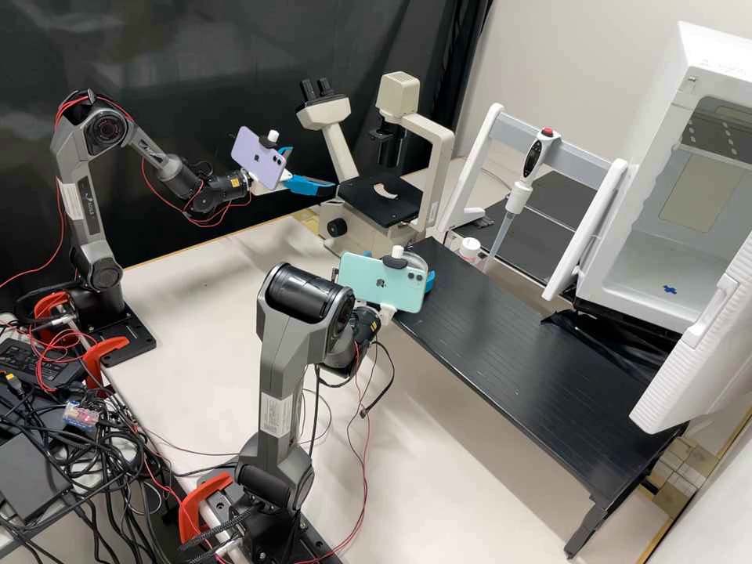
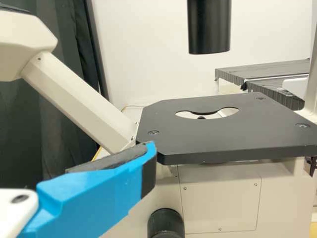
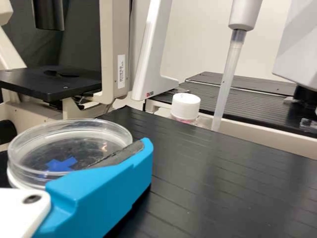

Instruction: Move the petri dish to the incubator

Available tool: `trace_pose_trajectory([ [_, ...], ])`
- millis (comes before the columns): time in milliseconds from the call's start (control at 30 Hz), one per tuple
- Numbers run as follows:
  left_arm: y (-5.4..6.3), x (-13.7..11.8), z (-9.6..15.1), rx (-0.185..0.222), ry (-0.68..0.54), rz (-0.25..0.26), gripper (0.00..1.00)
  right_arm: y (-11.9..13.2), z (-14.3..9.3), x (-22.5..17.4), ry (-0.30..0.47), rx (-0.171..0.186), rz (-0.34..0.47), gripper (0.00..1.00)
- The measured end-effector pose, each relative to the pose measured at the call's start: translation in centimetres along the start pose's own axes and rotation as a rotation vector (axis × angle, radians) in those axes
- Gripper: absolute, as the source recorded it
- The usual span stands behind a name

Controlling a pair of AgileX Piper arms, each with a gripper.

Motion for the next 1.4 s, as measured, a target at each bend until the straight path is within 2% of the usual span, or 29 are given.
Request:
trace_pose_trajectory([
  [800, 0.0, 0.0, 0.0, 0.0, 0.0, 0.0, 1.0, 0.2, 0.4, -0.4, -0.015, 0.002, 0.005, 0.0],
  [1000, 0.0, 0.0, 0.0, 0.0, 0.0, 0.0, 1.0, 1.7, 1.4, -1.8, -0.007, 0.021, 0.016, 0.0],
  [1133, 0.0, 0.0, 0.0, 0.0, 0.0, 0.0, 1.0, 3.5, 3.2, -3.1, -0.067, 0.068, 0.079, 0.0],
  [1233, 0.0, 0.0, 0.0, 0.0, 0.0, 0.0, 1.0, 5.5, 5.2, -4.4, -0.114, 0.081, 0.128, 0.0],
  [1333, 0.0, 0.0, 0.0, 0.0, 0.0, 0.0, 1.0, 7.4, 7.2, -5.7, -0.187, 0.137, 0.22, 0.0],
  [1400, 0.0, 0.0, 0.0, 0.0, 0.0, 0.0, 1.0, 8.4, 8.3, -6.4, -0.211, 0.143, 0.255, 0.0],
])
